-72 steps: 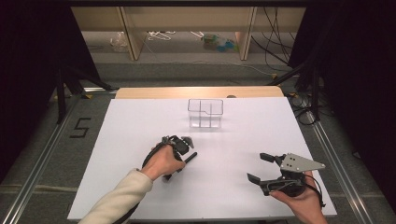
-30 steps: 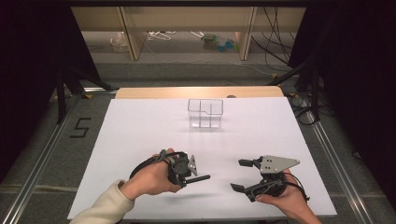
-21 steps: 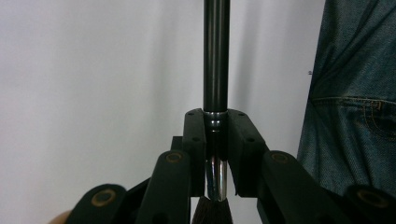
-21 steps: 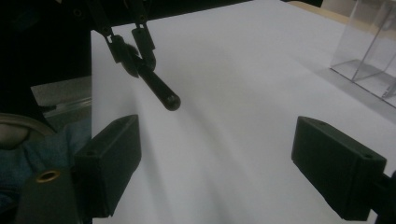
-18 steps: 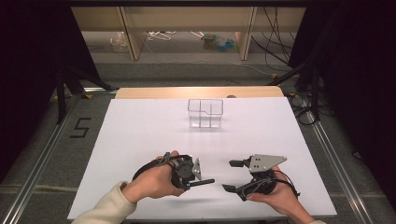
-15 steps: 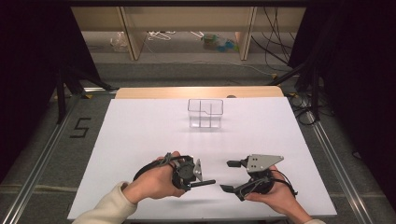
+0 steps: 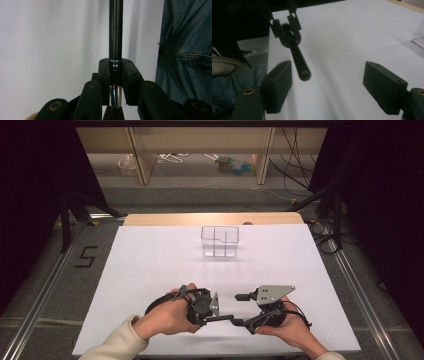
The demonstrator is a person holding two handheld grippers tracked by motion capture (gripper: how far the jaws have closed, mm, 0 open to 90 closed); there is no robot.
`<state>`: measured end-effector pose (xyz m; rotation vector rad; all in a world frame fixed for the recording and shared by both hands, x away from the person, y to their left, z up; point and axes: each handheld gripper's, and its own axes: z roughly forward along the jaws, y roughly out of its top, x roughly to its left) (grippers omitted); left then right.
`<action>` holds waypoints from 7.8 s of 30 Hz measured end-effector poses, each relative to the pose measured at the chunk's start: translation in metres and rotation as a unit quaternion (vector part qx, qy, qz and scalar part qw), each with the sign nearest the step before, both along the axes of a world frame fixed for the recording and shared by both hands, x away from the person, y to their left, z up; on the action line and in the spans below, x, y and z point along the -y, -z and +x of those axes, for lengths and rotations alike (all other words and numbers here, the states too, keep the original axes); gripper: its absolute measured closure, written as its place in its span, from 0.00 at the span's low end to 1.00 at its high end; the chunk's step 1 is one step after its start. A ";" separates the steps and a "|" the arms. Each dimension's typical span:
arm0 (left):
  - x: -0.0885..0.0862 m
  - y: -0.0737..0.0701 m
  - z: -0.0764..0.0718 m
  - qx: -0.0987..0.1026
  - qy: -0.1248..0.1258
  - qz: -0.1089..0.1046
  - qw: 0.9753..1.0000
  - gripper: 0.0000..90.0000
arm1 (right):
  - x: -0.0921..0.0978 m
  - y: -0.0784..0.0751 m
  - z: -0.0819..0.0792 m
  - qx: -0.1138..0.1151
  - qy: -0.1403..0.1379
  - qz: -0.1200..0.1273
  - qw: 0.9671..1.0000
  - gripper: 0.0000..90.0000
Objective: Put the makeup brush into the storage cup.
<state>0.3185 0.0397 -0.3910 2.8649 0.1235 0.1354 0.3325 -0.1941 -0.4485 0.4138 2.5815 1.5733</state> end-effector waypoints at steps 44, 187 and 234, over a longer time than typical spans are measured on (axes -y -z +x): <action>0.008 -0.001 -0.003 0.019 0.023 -0.004 1.000 0.87 | -0.017 0.006 -0.005 -0.015 -0.073 -0.012 0.997 0.82; -0.049 0.030 0.039 -0.129 -0.319 -0.528 0.777 0.40 | -0.005 -0.025 0.005 0.039 0.090 0.105 0.990 0.88; -0.036 -0.002 0.021 0.063 -0.248 -0.493 0.831 0.86 | -0.032 -0.014 0.001 0.039 0.135 0.023 0.990 0.32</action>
